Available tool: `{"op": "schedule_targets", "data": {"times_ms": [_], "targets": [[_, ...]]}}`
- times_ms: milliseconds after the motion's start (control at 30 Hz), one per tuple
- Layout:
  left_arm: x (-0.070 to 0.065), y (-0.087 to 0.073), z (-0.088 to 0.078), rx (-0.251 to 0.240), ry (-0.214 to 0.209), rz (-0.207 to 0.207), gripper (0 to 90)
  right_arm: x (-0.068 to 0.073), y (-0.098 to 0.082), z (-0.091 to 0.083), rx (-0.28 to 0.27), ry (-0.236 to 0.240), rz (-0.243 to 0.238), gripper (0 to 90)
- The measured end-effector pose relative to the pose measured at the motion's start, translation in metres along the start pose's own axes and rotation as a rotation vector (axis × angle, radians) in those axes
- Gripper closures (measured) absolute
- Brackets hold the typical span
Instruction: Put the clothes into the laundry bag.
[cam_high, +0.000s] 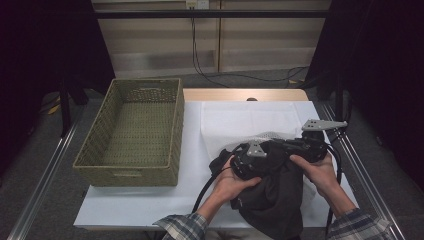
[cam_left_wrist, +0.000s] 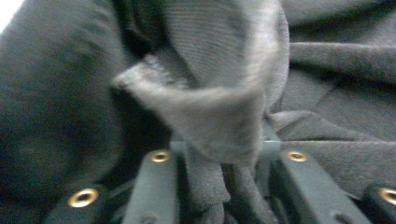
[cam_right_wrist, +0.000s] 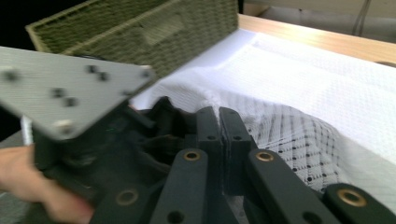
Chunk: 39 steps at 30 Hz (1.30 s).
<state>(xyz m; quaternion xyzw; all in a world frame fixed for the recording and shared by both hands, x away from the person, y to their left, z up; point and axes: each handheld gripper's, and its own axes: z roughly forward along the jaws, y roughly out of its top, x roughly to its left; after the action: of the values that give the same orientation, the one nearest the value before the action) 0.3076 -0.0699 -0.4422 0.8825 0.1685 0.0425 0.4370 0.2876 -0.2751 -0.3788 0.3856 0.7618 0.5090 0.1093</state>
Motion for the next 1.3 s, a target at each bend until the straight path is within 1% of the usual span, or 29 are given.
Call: {"op": "schedule_targets", "data": {"times_ms": [67, 100, 133, 167, 200, 267, 300, 367, 400, 433, 467, 500, 533, 600, 633, 733, 767, 800, 867, 900, 933, 967, 1000, 1067, 1100, 1133, 1167, 1200, 1300], "targets": [[0.002, 0.003, -0.002, -0.016, 0.035, -0.004, 73.4, 0.007, 0.003, -0.002, -0.007, 0.022, -0.01, 88.5], [0.006, 0.007, -0.006, -0.007, 0.068, -0.017, 74.2, 0.01, 0.005, -0.003, -0.015, 0.035, -0.01, 88.5], [0.009, 0.008, -0.008, -0.044, 0.089, -0.043, 74.9, 0.014, 0.007, -0.005, -0.016, 0.042, -0.022, 88.5], [0.014, 0.011, -0.011, -0.045, 0.093, -0.062, 75.4, 0.018, 0.008, -0.007, -0.016, 0.049, -0.031, 88.5], [0.017, 0.013, -0.013, -0.067, 0.106, -0.075, 75.6, 0.02, 0.009, -0.008, -0.02, 0.058, -0.032, 88.5], [0.021, 0.017, -0.017, -0.081, 0.134, -0.069, 75.8, 0.023, 0.007, -0.011, -0.018, 0.06, -0.033, 88.6], [0.023, 0.018, -0.018, -0.101, 0.153, -0.089, 75.9, 0.023, 0.006, -0.012, -0.016, 0.066, -0.029, 88.6], [0.027, 0.015, -0.014, -0.1, 0.166, -0.102, 75.9, 0.019, 0.0, -0.012, -0.007, 0.067, -0.01, 88.6], [0.028, 0.014, -0.011, -0.086, 0.178, -0.098, 75.8, 0.017, -0.005, -0.011, -0.004, 0.074, 0.004, 88.6], [0.029, 0.009, -0.003, -0.083, 0.183, -0.104, 75.7, 0.015, -0.009, -0.009, 0.006, 0.074, 0.013, 88.6], [0.031, 0.005, 0.002, -0.081, 0.182, -0.115, 75.3, 0.014, -0.015, -0.006, 0.037, 0.064, 0.012, 88.6], [0.033, 0.003, 0.004, -0.086, 0.179, -0.118, 74.8, 0.012, -0.019, -0.004, 0.049, 0.066, 0.017, 88.7], [0.035, 0.001, 0.006, -0.09, 0.159, -0.12, 74.1, 0.011, -0.021, -0.003, 0.049, 0.071, 0.026, 88.6], [0.038, 0.0, 0.003, -0.089, 0.135, -0.145, 70.8, 0.008, -0.024, -0.001, 0.051, 0.074, 0.033, 88.6], [0.038, -0.001, 0.001, -0.08, 0.12, -0.144, 68.1, 0.008, -0.025, 0.001, 0.056, 0.072, 0.034, 88.7], [0.036, -0.005, -0.011, -0.102, 0.071, -0.158, 56.5, 0.007, -0.028, 0.005, 0.071, 0.072, 0.028, 88.6], [0.034, -0.007, -0.015, -0.107, 0.05, -0.153, 51.8, 0.006, -0.029, 0.006, 0.073, 0.071, 0.028, 88.6], [0.031, -0.008, -0.021, -0.11, 0.051, -0.138, 47.2, 0.005, -0.03, 0.006, 0.071, 0.072, 0.033, 88.6], [0.027, -0.01, -0.032, -0.108, 0.046, -0.114, 42.1, 0.004, -0.03, 0.005, 0.069, 0.069, 0.032, 88.7], [0.025, -0.011, -0.039, -0.114, 0.037, -0.103, 38.2, 0.003, -0.03, 0.004, 0.067, 0.067, 0.034, 88.6], [0.023, -0.012, -0.048, -0.122, 0.036, -0.102, 34.1, 0.003, -0.03, 0.004, 0.068, 0.062, 0.034, 88.6], [0.021, -0.013, -0.055, -0.125, 0.023, -0.1, 30.1, 0.002, -0.03, 0.003, 0.066, 0.057, 0.034, 88.6], [0.02, -0.014, -0.061, -0.135, 0.015, -0.09, 27.1, 0.002, -0.03, 0.003, 0.065, 0.056, 0.037, 88.6], [0.016, -0.017, -0.07, -0.134, -0.017, -0.09, 21.4, 0.002, -0.03, 0.003, 0.065, 0.055, 0.035, 88.7], [0.013, -0.019, -0.073, -0.132, -0.019, -0.083, 17.3, 0.002, -0.03, 0.003, 0.065, 0.053, 0.035, 88.6], [0.011, -0.022, -0.076, -0.133, -0.02, -0.073, 16.5, 0.002, -0.03, 0.003, 0.065, 0.052, 0.036, 88.6], [0.009, -0.024, -0.077, -0.141, -0.044, -0.068, 15.3, 0.001, -0.03, 0.003, 0.064, 0.052, 0.037, 88.6], [0.007, -0.026, -0.077, -0.143, -0.059, -0.075, 13.1, 0.001, -0.03, 0.003, 0.065, 0.052, 0.039, 88.6], [-0.003, -0.029, -0.068, -0.14, -0.079, -0.066, 7.1, 0.0, -0.029, 0.004, 0.066, 0.051, 0.037, 88.6]]}}
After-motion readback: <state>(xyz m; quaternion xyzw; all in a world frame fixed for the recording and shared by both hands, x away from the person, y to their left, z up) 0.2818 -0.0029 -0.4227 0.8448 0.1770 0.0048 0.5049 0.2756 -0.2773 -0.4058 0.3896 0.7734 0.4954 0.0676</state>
